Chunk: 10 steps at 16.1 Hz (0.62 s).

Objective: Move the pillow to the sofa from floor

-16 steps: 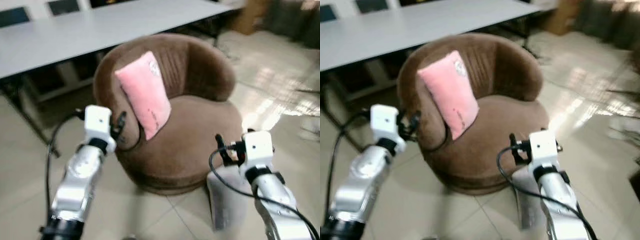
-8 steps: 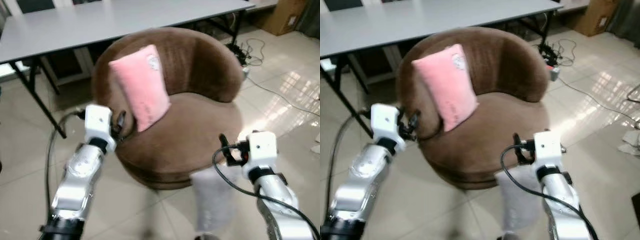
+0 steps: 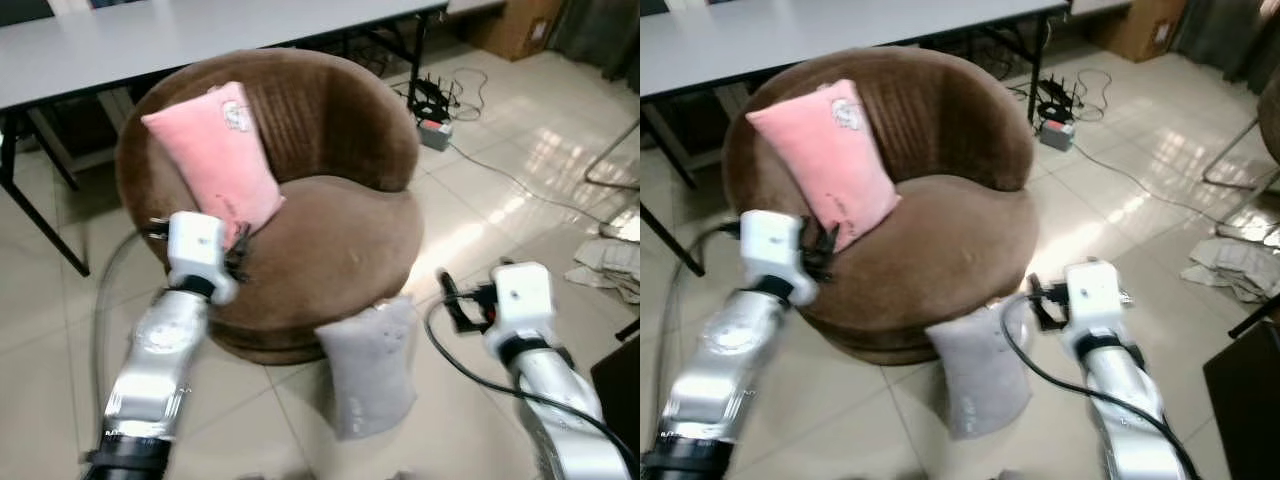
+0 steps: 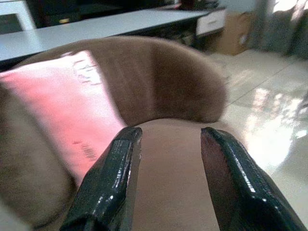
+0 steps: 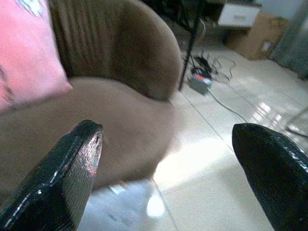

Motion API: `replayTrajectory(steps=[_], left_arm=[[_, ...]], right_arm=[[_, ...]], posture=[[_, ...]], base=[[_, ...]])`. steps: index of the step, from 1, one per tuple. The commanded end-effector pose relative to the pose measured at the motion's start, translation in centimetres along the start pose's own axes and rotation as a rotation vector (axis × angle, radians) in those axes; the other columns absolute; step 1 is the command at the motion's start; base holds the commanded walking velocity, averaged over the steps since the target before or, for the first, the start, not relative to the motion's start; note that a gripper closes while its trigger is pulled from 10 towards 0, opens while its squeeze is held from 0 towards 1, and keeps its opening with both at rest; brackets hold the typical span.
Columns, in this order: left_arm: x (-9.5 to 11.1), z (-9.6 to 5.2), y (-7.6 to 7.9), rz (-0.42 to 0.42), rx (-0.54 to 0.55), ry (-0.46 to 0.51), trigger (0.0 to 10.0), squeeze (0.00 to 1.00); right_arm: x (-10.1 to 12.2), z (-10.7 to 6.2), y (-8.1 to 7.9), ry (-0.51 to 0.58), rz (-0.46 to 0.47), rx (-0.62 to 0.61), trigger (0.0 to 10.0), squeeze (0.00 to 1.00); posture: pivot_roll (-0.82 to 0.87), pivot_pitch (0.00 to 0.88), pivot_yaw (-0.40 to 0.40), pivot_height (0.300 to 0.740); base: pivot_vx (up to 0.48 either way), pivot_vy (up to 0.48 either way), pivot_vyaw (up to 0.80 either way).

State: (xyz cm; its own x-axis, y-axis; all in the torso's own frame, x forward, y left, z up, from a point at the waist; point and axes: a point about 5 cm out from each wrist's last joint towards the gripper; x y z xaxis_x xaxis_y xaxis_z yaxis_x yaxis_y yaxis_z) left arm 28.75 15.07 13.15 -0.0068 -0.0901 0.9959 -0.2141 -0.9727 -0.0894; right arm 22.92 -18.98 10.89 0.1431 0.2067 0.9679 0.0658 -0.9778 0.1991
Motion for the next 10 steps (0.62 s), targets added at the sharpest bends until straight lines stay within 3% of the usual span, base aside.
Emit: replayTrajectory(steps=[1,10], left_arm=[[0.29,-0.26,-1.0,0.025,0.023,0.003,10.0,0.0],[0.35,-0.3,-1.01,0.031,0.025,0.002,10.0,0.0]], right_arm=[[0.69,0.16,-0.76,0.035,0.005,0.038,10.0,0.0],[0.63,0.27,-1.31,0.041,0.005,0.068,10.0,0.0]], posture=[[-0.06,0.062,0.067,0.74],[-0.05,0.06,0.068,0.74]], base=[[0.0,-0.48,0.8],[0.0,-0.48,0.8]])
Point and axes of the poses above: a point about 5 cm out from each wrist's last joint towards the gripper, its own z axis pointing out of the wrist towards the gripper, its own x axis along the axis of the wrist's last joint, y = z × x, and after that the axes turned 1 degree about z, right-handed
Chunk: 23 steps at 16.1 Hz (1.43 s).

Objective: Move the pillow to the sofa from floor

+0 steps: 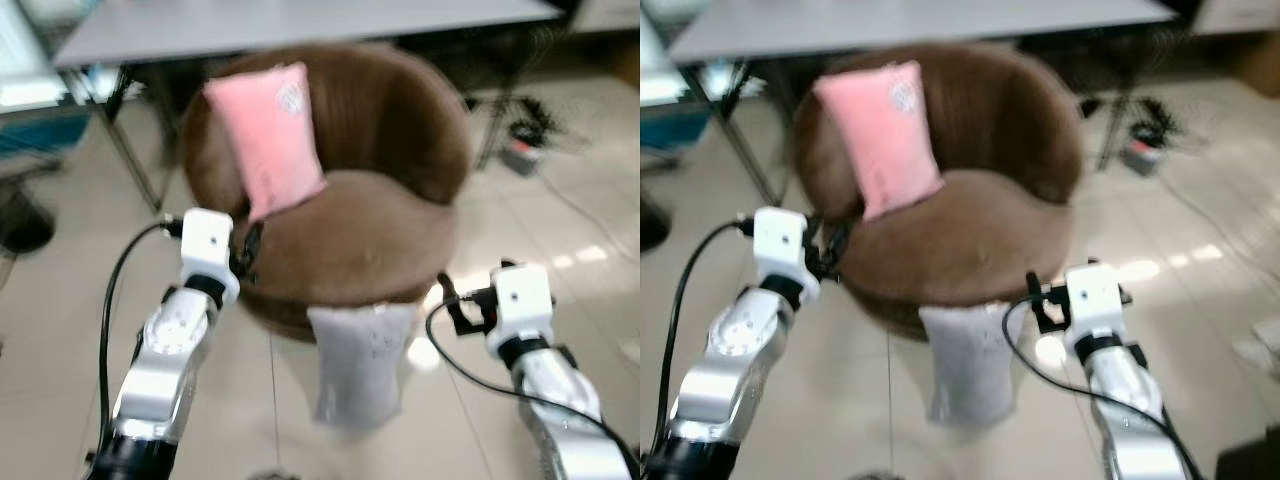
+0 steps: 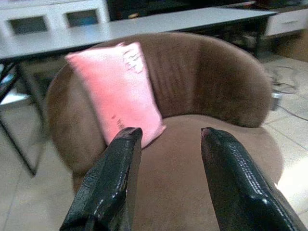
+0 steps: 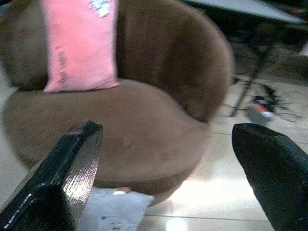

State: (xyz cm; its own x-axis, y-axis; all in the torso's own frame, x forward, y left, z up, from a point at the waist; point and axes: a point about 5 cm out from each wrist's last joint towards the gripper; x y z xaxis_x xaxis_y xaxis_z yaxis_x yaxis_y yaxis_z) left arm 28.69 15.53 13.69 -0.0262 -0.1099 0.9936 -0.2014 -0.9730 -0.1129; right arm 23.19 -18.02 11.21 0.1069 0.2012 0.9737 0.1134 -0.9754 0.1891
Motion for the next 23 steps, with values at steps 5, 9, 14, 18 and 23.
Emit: replayTrajectory(steps=[5,9,14,18,23], left_arm=[[-0.1,-0.1,-0.6,0.01,0.018,-0.01,10.0,0.0],[-0.1,-0.2,-0.9,0.01,0.028,-0.003,10.0,0.0],[0.1,-0.2,-1.0,0.022,0.024,0.009,10.0,0.0],[0.4,0.0,-0.9,0.019,0.019,0.043,10.0,0.0],[1.3,-0.1,-0.8,-0.002,0.056,0.132,10.0,0.0]], right_arm=[[0.2,0.1,-0.8,0.014,0.005,0.035,10.0,0.0],[0.1,0.2,-0.7,0.02,0.003,0.036,10.0,0.0],[0.1,0.3,-1.0,0.034,0.005,0.046,10.0,0.0],[-0.1,0.2,-1.2,0.031,0.005,0.044,10.0,0.0],[-0.7,0.3,-0.5,0.006,0.012,-0.011,10.0,0.0]], posture=[[-0.05,0.059,0.068,0.74],[-0.05,0.051,0.066,0.74],[-0.04,0.041,0.069,0.74],[-0.05,0.025,0.068,0.74],[-0.04,0.009,0.061,0.74]], base=[[0.0,-0.48,0.8],[0.0,-0.48,0.8],[0.0,-0.48,0.8],[0.0,-0.48,0.8],[0.0,-0.192,0.32]])
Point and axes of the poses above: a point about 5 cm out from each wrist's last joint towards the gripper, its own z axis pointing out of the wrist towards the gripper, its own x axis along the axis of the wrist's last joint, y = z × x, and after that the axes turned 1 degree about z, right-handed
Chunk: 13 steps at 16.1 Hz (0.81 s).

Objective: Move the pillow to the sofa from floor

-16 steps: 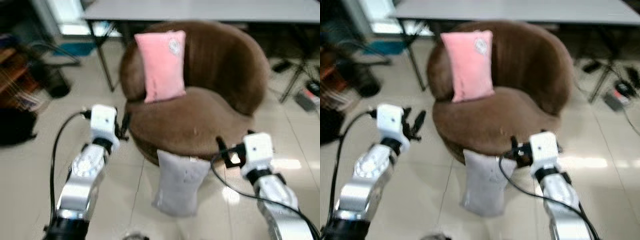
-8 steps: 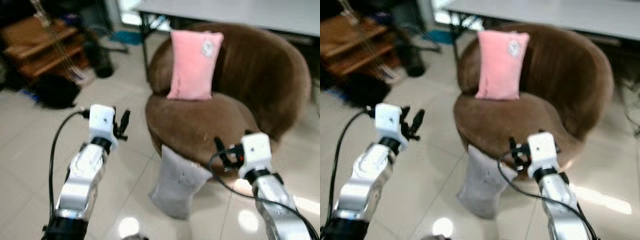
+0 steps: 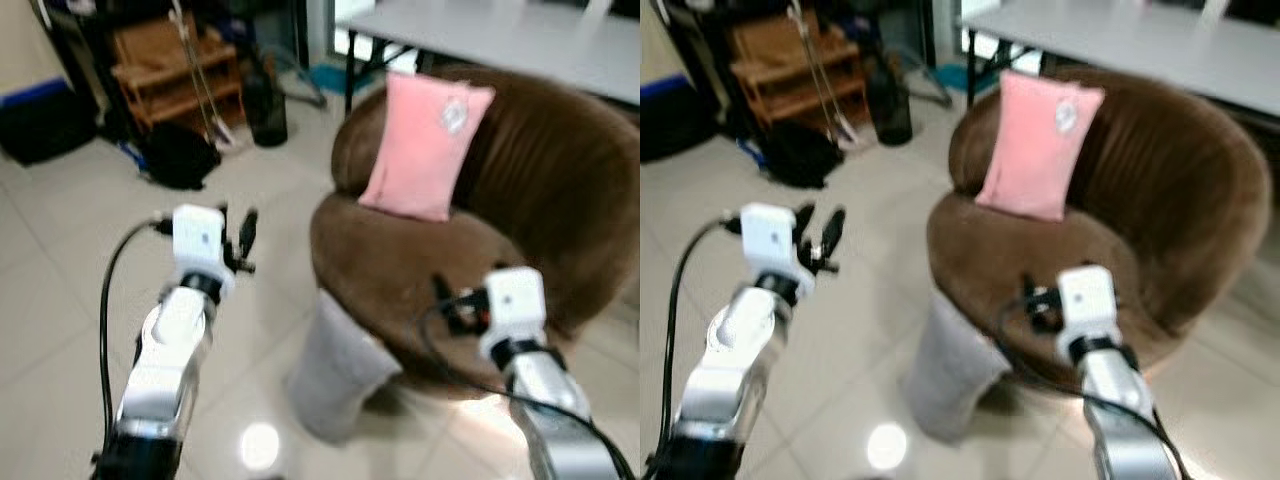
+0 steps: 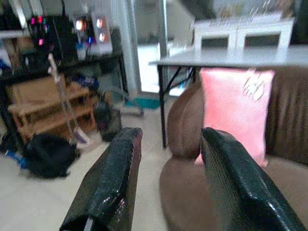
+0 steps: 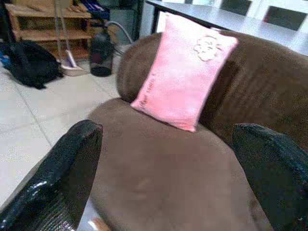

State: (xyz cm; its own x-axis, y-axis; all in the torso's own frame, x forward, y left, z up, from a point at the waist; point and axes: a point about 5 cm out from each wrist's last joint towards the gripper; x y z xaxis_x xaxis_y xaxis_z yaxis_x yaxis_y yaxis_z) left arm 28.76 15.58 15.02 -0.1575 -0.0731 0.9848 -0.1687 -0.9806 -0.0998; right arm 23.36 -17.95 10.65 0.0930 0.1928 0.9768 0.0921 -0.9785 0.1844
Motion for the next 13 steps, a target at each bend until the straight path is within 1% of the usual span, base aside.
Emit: replayTrajectory(steps=[1,3,5,8,11,13], left_arm=[[-0.01,-0.06,-0.47,-0.004,-0.016,0.0,10.0,0.0],[0.05,-0.14,-0.61,-0.008,-0.023,0.019,10.0,0.0],[-0.04,-0.08,-0.7,-0.024,-0.028,0.021,10.0,0.0],[-0.08,0.03,-0.61,-0.024,-0.032,0.021,10.0,0.0],[-0.18,-0.19,-0.48,-0.029,-0.043,0.02,10.0,0.0],[-0.21,-0.24,-0.44,-0.031,-0.046,0.021,10.0,0.0]], right_arm=[[-0.14,0.08,-0.41,-0.007,0.006,0.011,10.0,0.0],[-0.11,0.12,-0.47,-0.007,0.007,0.009,10.0,0.0],[-0.04,0.21,-0.48,-0.004,0.005,0.007,10.0,0.0],[0.21,0.39,-0.47,0.008,0.006,0.009,10.0,0.0],[0.04,0.27,-0.5,-0.001,0.009,0.009,10.0,0.0],[0.1,0.21,-0.57,0.004,-0.018,0.026,10.0,0.0]], posture=[[-0.04,0.01,0.062,0.74],[-0.05,0.016,0.067,0.74],[-0.05,0.019,0.071,0.74],[-0.05,0.025,0.063,0.74],[-0.05,0.03,0.06,0.74],[-0.05,0.027,0.059,0.74]], base=[[0.0,0.0,0.0],[0.12,0.0,0.0],[0.322,0.0,0.0],[0.359,0.0,0.0],[0.365,0.0,0.0],[0.371,0.0,0.0]])
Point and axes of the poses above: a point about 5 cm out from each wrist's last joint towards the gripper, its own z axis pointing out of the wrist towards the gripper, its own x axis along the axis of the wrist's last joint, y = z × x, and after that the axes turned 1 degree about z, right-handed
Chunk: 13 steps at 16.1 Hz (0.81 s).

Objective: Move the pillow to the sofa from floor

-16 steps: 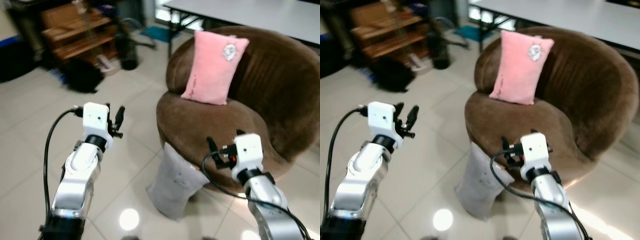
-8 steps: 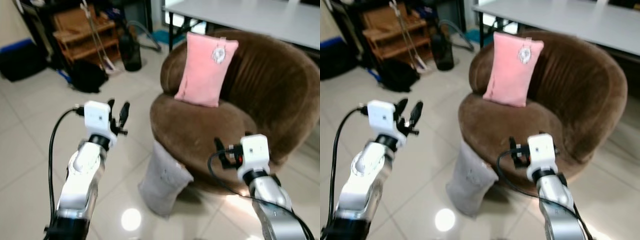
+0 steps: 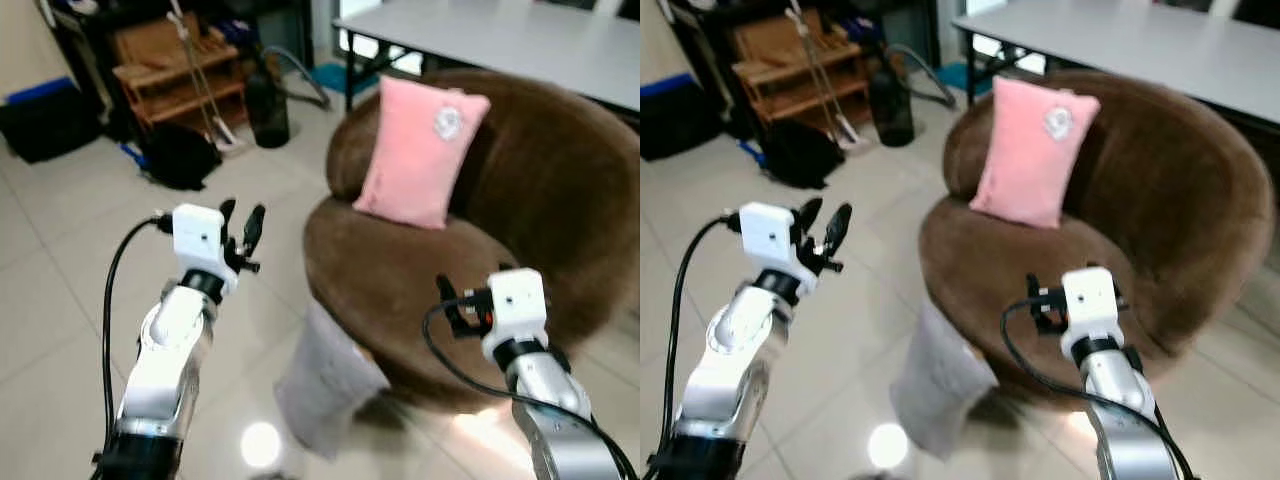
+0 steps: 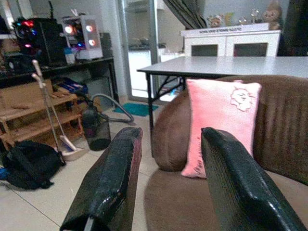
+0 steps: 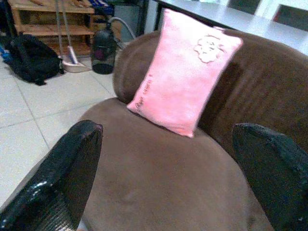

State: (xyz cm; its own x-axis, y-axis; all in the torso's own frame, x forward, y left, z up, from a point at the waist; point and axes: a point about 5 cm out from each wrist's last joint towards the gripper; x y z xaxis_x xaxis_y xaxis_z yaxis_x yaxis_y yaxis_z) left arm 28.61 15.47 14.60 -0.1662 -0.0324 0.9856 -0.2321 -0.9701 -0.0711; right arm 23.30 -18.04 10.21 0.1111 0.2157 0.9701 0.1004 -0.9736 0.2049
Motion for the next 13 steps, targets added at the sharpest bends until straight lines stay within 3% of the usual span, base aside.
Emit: replayTrajectory(steps=[1,3,8,11,13], left_arm=[[0.1,-0.2,-0.6,0.005,0.013,0.004,10.0,0.0],[0.0,-0.3,-0.4,0.009,0.003,-0.005,10.0,0.0],[-1.2,-0.9,0.2,0.0,-0.032,-0.071,10.0,0.0],[-1.2,-1.5,-0.2,0.034,-0.036,-0.04,10.0,0.0],[-0.9,-1.8,-0.5,-0.008,0.007,-0.029,10.0,0.0]], right_arm=[[0.6,0.1,-0.9,0.026,-0.012,0.045,10.0,0.0],[0.5,-0.1,-1.1,0.024,-0.013,0.062,10.0,0.0],[-0.3,-0.5,-0.8,-0.023,0.0,0.106,10.0,0.0],[-0.4,-0.6,-0.7,-0.003,0.03,0.093,10.0,0.0],[-0.4,-0.7,-0.8,0.0,0.052,0.112,10.0,0.0]], posture=[[-0.05,0.025,0.057,0.74],[-0.05,0.028,0.055,0.74],[-0.04,0.043,0.052,0.74],[-0.04,0.044,0.05,0.72],[-0.04,0.044,0.048,0.705]], base=[[0.371,0.0,0.8],[0.309,0.0,0.8],[0.0,0.0,0.0],[0.0,0.0,0.0],[0.0,0.0,0.0]])
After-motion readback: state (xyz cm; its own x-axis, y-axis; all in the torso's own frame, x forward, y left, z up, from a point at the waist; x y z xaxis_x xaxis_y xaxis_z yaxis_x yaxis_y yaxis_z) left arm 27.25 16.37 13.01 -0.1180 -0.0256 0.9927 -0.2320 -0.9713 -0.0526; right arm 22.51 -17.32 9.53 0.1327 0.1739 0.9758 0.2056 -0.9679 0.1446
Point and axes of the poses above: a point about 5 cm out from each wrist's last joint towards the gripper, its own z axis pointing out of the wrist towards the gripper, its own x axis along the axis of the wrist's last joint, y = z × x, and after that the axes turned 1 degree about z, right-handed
